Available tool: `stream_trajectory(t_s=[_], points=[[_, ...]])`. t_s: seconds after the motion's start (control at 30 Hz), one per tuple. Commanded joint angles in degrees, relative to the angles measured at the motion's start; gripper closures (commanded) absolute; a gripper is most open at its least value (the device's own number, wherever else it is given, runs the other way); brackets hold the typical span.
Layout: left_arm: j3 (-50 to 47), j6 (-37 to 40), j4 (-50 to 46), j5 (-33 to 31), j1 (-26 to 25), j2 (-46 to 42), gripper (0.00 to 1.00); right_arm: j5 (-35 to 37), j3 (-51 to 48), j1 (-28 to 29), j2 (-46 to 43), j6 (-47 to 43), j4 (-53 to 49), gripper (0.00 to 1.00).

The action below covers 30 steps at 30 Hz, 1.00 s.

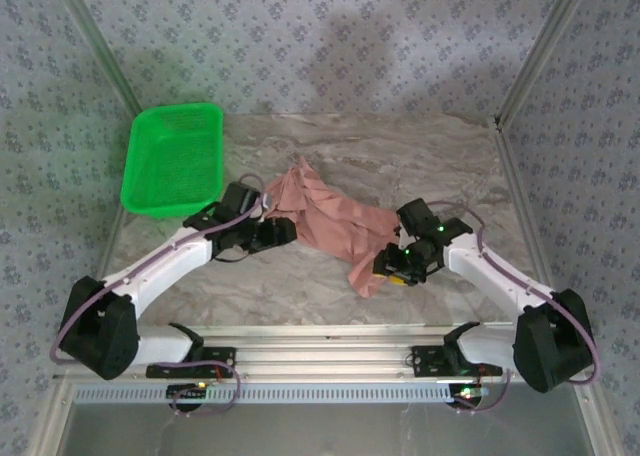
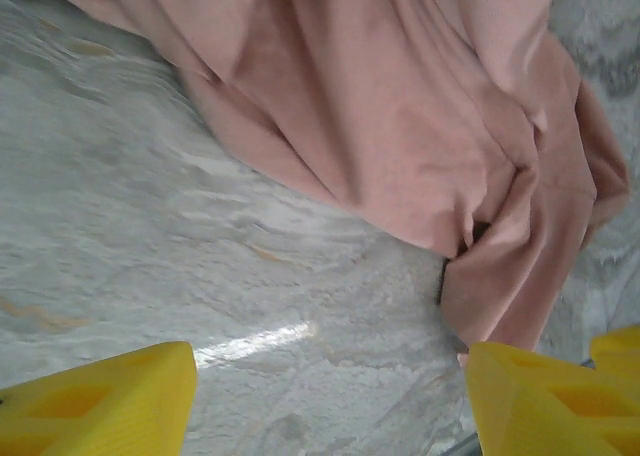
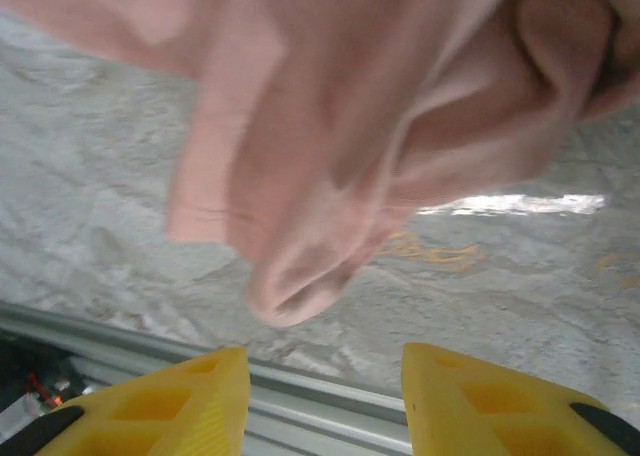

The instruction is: Fold and stack the t-shirts

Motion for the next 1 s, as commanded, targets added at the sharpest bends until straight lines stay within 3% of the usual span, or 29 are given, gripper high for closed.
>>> stream_trajectory(t_s=[0.0,0.33,0.63,0.77,0.9,0.97], points=[[3.2,0.6,2.4,2.1,-3.1,2.9,0.3,1.0,-3.6,-2.8,2.0,2.3,6.0,0.57],[13.7,-3.9,7.7,6.9,-14.1,20.6,0.3,5.1,-4.8,-11.1,8.1,-0.4,11.1,0.59],[27.9,-6.4,8.5,12.3,-19.6,38.4,0.33,4.0,-2.6,-15.4,12.0,-1.3,16.9,0.8],[32.6,-5.8,5.3,14.5,-21.0,43.8,0.51,0.4,0.1,-16.6,12.9,-2.4,15.9,0.92],[32.4,-3.9,1.4,12.8,-21.0,44.9,0.77,-5.2,1.6,-16.6,9.6,-2.3,16.5,0.89],[31.6,-2.9,-0.2,11.0,-20.6,44.1,0.87,-6.9,3.2,-16.7,8.0,-4.6,14.4,0.81]])
